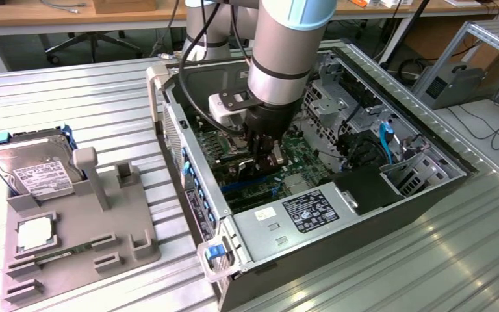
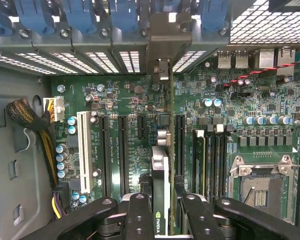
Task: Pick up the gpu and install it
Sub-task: 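Insert the gpu into the slot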
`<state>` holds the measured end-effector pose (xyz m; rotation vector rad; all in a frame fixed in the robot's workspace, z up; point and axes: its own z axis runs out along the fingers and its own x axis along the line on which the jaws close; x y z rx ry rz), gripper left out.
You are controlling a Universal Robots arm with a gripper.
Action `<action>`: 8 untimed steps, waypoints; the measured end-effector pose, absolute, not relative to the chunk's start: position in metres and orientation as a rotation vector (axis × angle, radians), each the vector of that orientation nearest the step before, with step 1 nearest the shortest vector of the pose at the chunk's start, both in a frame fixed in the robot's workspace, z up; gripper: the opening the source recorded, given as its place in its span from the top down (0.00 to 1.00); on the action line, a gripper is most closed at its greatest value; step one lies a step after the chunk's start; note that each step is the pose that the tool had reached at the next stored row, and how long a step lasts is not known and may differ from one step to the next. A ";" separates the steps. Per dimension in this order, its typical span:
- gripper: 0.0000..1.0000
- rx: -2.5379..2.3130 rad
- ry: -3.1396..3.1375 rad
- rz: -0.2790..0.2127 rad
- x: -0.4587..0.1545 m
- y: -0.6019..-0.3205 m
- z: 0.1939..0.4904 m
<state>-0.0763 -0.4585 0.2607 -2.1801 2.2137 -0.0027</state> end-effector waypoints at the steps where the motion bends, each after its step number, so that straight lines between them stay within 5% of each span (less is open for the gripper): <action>1: 0.73 -2.180 2.214 -0.003 -0.076 -0.458 0.260; 8: 0.73 -2.180 2.214 -0.003 -0.077 -0.458 0.259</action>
